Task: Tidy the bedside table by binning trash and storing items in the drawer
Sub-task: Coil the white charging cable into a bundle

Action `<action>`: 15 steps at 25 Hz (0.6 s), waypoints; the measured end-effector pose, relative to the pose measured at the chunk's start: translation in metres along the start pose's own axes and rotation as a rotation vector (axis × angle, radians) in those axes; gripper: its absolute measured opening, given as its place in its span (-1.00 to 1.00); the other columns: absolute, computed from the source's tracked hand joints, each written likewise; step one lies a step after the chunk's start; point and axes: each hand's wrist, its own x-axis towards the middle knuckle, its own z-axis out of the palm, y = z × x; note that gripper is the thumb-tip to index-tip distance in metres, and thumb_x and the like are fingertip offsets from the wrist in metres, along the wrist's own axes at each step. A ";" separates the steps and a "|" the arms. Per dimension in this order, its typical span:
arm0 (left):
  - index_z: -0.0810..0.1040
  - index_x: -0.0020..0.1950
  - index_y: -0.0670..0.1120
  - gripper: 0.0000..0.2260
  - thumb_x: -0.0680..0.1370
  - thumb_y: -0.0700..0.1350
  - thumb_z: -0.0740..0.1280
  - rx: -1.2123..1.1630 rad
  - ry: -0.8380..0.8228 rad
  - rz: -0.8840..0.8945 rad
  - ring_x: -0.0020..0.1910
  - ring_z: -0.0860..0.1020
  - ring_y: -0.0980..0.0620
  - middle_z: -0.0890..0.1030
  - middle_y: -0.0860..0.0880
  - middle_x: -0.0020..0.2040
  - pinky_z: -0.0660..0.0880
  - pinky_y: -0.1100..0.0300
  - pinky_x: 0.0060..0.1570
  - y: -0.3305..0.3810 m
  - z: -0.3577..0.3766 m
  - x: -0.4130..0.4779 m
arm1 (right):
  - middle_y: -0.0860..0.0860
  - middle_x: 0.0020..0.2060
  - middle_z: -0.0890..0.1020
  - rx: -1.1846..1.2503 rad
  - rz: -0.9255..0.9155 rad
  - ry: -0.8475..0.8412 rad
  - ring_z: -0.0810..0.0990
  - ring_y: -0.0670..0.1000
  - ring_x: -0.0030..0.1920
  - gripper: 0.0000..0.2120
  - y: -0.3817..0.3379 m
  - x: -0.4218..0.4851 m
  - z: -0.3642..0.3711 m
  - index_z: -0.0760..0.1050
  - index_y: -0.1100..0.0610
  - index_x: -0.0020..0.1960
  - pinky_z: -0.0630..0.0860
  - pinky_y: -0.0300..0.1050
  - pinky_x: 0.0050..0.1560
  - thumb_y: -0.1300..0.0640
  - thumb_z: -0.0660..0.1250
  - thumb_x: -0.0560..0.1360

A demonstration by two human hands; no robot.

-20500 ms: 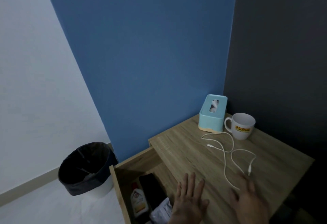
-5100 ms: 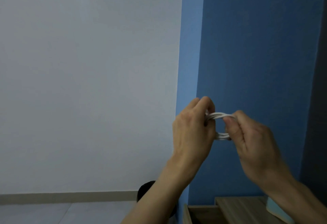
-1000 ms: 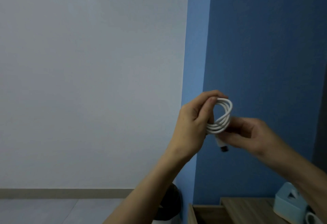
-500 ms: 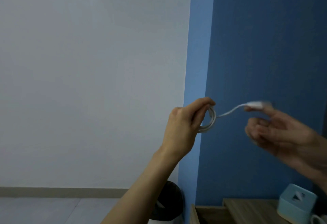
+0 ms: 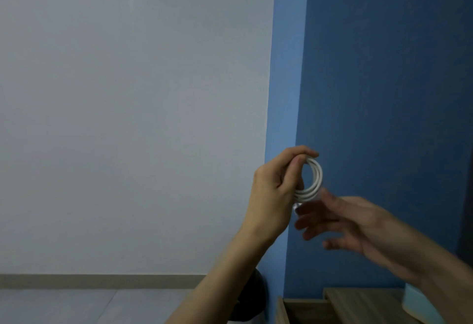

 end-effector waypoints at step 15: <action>0.60 -0.06 -0.16 -0.87 0.57 -0.15 0.29 -0.103 -0.050 -0.122 -0.55 0.38 0.19 0.50 0.02 -0.44 0.26 0.41 -0.57 0.009 0.008 -0.001 | -0.08 -0.30 0.70 0.526 -0.623 0.639 0.65 -0.17 -0.21 -0.69 0.001 0.008 -0.001 0.52 0.03 -0.19 0.52 -0.40 -0.18 0.04 0.44 0.08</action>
